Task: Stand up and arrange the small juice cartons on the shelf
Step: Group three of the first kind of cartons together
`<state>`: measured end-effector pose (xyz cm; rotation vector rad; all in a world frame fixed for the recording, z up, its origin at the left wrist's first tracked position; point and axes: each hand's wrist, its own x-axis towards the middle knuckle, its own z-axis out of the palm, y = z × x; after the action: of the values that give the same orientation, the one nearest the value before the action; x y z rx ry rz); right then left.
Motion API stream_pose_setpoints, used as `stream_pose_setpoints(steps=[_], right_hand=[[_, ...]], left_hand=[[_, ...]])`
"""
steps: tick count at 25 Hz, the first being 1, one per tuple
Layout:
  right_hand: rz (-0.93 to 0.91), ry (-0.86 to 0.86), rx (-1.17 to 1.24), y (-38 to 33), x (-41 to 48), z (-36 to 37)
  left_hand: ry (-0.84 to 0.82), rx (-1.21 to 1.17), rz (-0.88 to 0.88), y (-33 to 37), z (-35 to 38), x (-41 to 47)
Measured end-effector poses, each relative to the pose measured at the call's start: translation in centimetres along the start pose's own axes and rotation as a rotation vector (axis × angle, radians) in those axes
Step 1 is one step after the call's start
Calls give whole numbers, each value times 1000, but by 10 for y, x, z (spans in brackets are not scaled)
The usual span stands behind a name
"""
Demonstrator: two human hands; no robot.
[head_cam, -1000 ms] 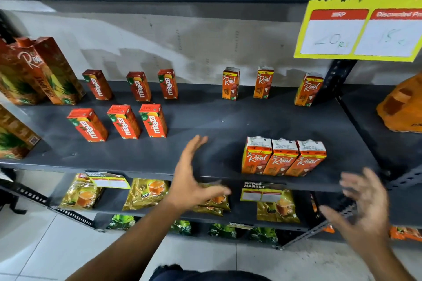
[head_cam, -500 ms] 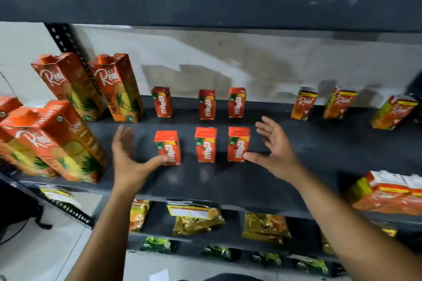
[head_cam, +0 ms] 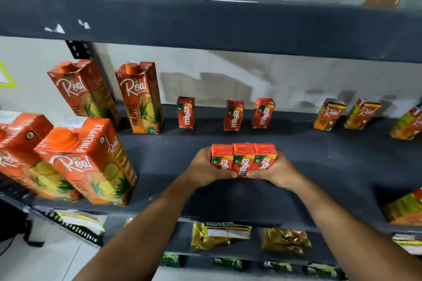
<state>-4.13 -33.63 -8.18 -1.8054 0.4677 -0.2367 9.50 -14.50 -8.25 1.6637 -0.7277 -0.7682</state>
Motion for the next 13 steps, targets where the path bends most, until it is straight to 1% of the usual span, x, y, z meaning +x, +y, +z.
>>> stream_pose_setpoints(steps=[2, 6, 9, 13], right_hand=[[-2, 42, 23, 0, -4, 6], [-25, 43, 32, 4, -25, 16], [-46, 56, -1, 12, -46, 29], [-46, 47, -101, 13, -66, 44]], left_hand=[[-5, 3, -2, 0, 1, 0], [-53, 15, -4, 0, -2, -12], [-107, 9, 25, -3, -6, -32], [-118, -22, 17, -10, -9, -56]])
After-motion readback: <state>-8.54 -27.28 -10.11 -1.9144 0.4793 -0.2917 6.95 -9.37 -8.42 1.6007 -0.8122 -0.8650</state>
